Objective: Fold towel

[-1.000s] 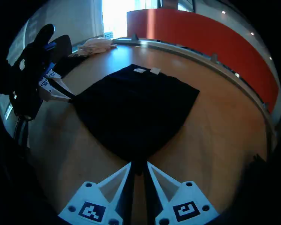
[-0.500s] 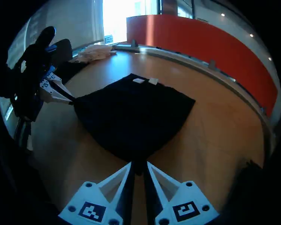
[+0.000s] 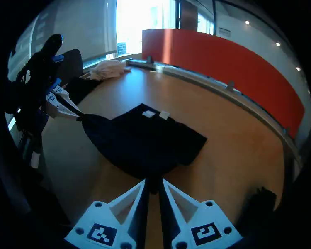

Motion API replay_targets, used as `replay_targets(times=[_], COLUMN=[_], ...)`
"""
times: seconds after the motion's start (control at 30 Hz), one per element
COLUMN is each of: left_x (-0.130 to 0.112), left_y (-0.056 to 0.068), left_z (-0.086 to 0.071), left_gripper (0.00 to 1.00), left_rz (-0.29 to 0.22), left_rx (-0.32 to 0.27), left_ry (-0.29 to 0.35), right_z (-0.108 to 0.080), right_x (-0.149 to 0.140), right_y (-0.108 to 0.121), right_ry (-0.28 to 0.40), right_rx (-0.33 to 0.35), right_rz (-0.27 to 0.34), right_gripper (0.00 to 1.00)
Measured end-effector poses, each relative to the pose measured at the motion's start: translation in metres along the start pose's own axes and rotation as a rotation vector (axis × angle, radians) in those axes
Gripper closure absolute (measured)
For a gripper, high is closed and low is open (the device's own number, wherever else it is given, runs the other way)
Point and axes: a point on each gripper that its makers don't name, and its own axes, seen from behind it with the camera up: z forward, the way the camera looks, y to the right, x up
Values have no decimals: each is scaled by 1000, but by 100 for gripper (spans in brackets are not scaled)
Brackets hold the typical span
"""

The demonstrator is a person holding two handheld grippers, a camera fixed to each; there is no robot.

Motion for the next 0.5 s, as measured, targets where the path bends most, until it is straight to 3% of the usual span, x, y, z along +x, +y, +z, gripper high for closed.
replay_targets(times=[0.5], left_x=[16], left_y=[17], left_z=[-46], left_gripper=[86], left_rz=[-51], left_rx=[-32], left_ry=[18], right_z=[-45], right_x=[13], right_y=[-16], right_ry=[-8], right_rx=[15], right_rz=[9], right_gripper=[85])
